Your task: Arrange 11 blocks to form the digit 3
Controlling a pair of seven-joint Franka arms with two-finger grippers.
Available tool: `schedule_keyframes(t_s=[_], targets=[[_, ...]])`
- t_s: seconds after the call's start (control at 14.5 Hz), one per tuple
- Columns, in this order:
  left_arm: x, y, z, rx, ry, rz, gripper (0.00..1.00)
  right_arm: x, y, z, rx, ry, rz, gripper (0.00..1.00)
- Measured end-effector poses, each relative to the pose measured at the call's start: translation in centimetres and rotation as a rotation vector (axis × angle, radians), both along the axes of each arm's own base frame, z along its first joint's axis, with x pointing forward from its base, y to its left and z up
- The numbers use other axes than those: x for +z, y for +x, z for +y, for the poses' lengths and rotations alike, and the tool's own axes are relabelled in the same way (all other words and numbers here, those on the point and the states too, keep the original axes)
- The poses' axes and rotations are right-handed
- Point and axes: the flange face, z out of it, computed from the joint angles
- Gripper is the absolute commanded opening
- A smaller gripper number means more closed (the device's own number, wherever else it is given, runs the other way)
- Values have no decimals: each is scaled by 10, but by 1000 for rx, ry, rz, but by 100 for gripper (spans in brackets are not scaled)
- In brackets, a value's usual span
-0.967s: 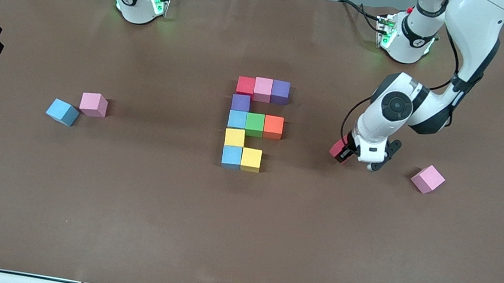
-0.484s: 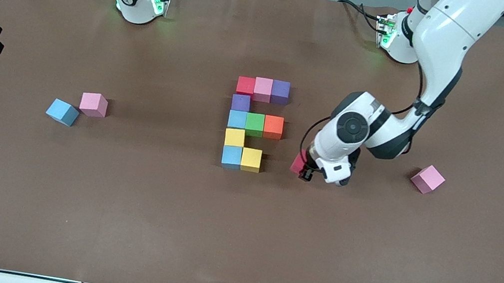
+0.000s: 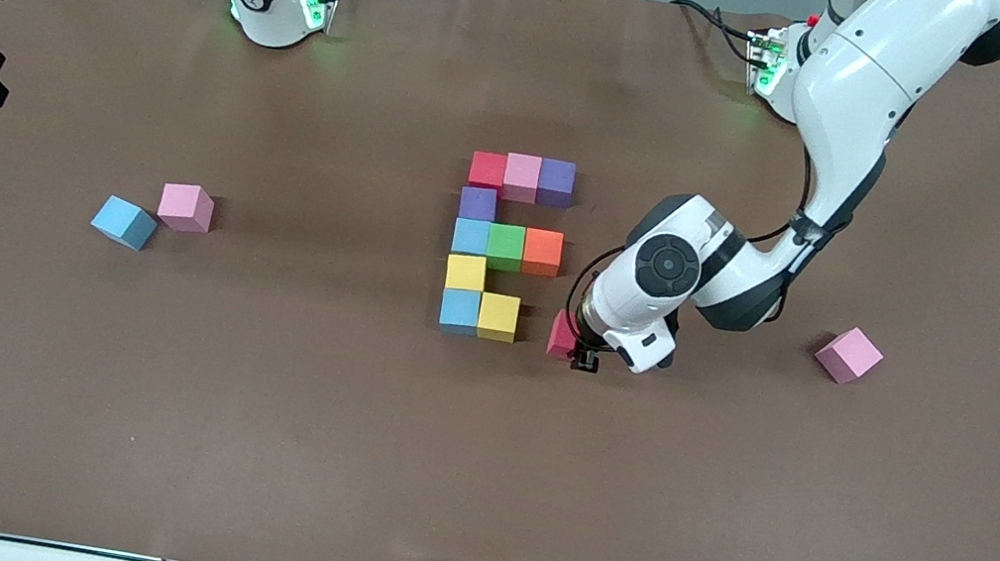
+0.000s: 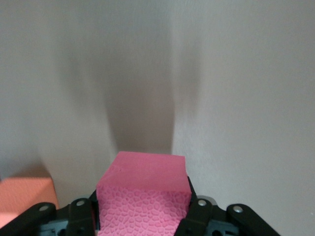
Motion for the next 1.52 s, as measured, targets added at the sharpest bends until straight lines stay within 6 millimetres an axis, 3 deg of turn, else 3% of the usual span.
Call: schedule_keyframes(t_s=[0.62,1.52], targets=[[-23,-13,-37,99,51,0,12,0,0,0,0,0,-1,100],[-36,-9,-45,101,47,5,13,0,0,0,0,0,-1,100]])
